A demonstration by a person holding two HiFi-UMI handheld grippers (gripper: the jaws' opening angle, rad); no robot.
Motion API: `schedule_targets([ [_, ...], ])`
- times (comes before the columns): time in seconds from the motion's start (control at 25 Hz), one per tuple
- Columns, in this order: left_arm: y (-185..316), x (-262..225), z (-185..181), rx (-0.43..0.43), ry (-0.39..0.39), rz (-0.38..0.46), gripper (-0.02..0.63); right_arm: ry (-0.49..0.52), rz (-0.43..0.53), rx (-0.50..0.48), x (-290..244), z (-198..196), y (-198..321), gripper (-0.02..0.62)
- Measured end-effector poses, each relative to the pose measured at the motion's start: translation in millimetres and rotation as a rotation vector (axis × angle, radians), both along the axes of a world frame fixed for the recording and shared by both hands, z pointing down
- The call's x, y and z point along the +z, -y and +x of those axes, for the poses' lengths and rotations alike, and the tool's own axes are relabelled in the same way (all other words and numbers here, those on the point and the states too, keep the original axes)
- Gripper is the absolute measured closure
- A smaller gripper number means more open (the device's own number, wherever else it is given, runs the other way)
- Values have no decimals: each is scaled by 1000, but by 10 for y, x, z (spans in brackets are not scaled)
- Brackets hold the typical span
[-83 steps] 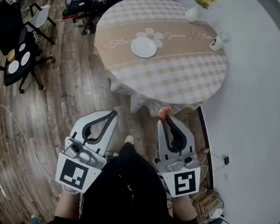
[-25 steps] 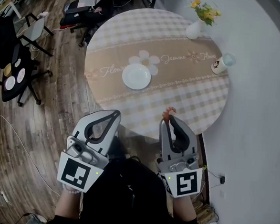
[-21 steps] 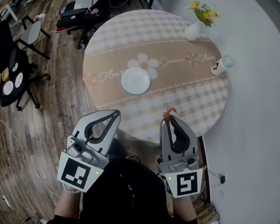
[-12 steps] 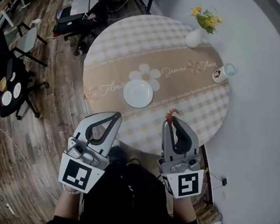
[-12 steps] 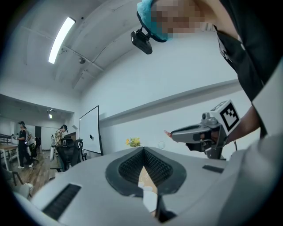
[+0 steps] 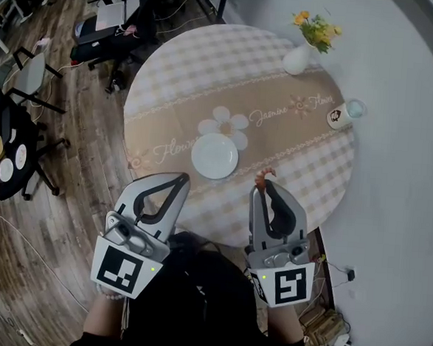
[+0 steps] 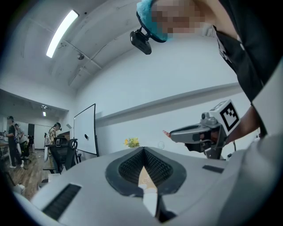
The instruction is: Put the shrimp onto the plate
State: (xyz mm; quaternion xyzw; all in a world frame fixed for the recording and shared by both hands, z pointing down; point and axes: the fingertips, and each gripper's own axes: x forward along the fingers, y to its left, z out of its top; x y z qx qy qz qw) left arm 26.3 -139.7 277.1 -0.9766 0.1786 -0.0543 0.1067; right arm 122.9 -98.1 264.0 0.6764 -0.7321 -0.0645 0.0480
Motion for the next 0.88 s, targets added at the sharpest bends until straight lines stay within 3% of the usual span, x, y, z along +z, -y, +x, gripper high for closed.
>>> schedule_targets([
  [0.48, 115, 73, -49, 19, 5, -28, 606, -20, -20, 13, 26, -93, 87, 555],
  [0.88, 70, -1, -94, -40, -4, -22, 606, -27, -12, -49, -40, -122, 71, 555],
])
